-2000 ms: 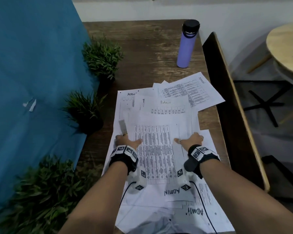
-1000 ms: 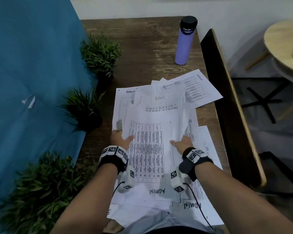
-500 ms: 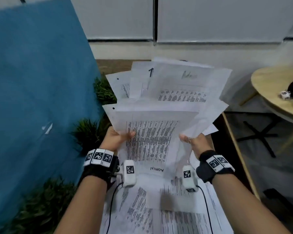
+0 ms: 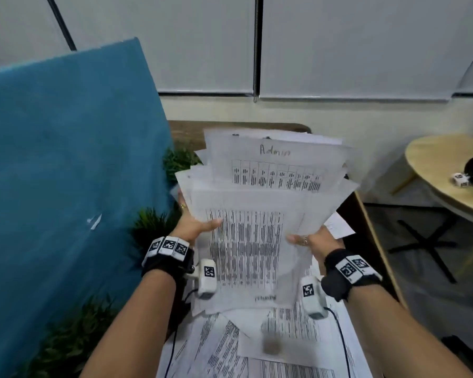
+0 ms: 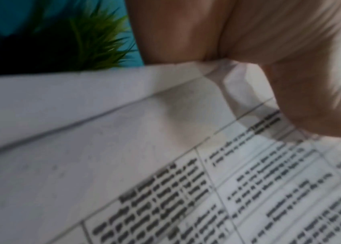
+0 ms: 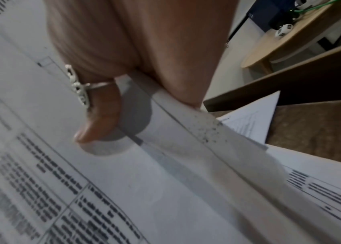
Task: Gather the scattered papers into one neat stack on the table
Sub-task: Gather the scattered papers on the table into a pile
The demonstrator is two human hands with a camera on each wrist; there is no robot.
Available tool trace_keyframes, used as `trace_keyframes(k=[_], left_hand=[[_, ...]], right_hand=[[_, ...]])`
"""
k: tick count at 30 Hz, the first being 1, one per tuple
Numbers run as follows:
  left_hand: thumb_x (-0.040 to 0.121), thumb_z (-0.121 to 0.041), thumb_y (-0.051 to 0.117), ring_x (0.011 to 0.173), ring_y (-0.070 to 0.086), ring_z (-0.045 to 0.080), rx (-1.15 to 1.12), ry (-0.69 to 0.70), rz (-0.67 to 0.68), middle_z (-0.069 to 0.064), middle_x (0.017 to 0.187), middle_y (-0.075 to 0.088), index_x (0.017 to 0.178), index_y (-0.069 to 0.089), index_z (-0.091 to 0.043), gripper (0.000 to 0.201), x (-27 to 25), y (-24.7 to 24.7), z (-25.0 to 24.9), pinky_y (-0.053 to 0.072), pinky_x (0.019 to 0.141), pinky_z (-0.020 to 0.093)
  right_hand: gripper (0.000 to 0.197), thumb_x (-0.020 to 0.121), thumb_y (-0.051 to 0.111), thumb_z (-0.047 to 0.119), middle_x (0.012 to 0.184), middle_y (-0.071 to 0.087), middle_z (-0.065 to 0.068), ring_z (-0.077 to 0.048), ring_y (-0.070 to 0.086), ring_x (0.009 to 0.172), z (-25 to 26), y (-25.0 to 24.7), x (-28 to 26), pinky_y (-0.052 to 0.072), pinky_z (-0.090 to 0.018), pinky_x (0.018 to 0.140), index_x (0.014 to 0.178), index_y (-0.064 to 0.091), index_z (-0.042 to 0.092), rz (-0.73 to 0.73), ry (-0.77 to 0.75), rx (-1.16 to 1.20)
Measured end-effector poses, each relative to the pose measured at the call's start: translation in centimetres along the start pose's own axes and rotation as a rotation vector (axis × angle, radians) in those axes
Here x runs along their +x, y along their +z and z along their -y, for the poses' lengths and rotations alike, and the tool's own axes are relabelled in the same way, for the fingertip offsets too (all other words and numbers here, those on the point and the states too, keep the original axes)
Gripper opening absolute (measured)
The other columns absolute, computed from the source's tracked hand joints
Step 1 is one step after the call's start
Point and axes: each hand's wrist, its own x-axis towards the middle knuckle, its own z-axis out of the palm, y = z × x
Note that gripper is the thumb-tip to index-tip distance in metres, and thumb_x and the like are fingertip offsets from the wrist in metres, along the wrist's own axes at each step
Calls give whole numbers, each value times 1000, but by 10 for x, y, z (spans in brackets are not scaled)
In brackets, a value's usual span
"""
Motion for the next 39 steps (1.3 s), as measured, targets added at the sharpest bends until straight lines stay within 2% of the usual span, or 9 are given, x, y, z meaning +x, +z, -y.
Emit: trace_keyframes(k=[5,10,13,19,22,28,31,36,39], left_hand=[[21,-50,91,112,54,16,24,-64,72,-1,113,62,125,51,-11,118,1,11,13,39,102,35],[56,-15,85,115,54,13,78,-25,89,-2,118,60,121,51,-15,73,-1,21,11,42,100,27],[70,4,74,106,60,6,68,101,43,-3,115,63,113,54,-16,52,1,22,5,49,88,14],[45,-33,91,123,53,20,56,30,92,8,130,58,126,51,-16,91,1,25,14,40,105,41],[48,-35,90,128,46,21,101,-58,13,6,136,52,134,41,-11,102,2,36,21,31,112,42],[77,-1,70,99,61,2,-25,131,-56,2,115,63,110,58,-21,40,4,37,-4,48,88,21],[73,5,70,91,63,-9,10,150,-37,-6,105,64,114,55,-12,46,7,33,0,50,77,9],[53,-29,87,111,60,19,21,-1,-103,5,116,66,118,56,-6,75,0,42,28,42,104,47],[66,-11,81,110,60,19,19,59,-124,3,115,65,116,55,-8,56,-1,48,17,44,102,42]], right_hand=[[58,56,86,23,109,71,-2,-20,63,108,-17,-16,5,40,-49,106,109,63,20,80,49,-84],[51,67,77,0,110,68,-10,-26,62,109,-2,-18,4,46,-38,97,114,60,6,-13,0,-18],[55,51,87,17,104,72,-8,-25,66,104,14,-21,0,51,-39,93,103,68,11,6,-103,58],[78,34,92,34,101,73,-1,-22,66,105,5,-23,3,53,-41,91,105,64,15,13,-83,-4],[64,57,85,7,106,67,-7,-31,59,111,-10,-18,9,43,-53,101,114,56,7,-114,-92,-28],[41,70,74,1,93,67,7,4,67,77,30,-15,-2,54,-14,73,108,61,9,-145,-268,28],[51,55,80,21,94,70,9,-1,68,86,34,-12,-4,55,-18,78,103,63,16,-141,-266,0],[35,75,73,7,109,66,-20,-26,64,96,5,4,-3,49,-35,89,107,61,-3,-276,-182,-26],[37,72,75,9,104,68,-14,-23,64,96,16,3,-4,49,-38,94,105,62,-2,-278,-209,24]])
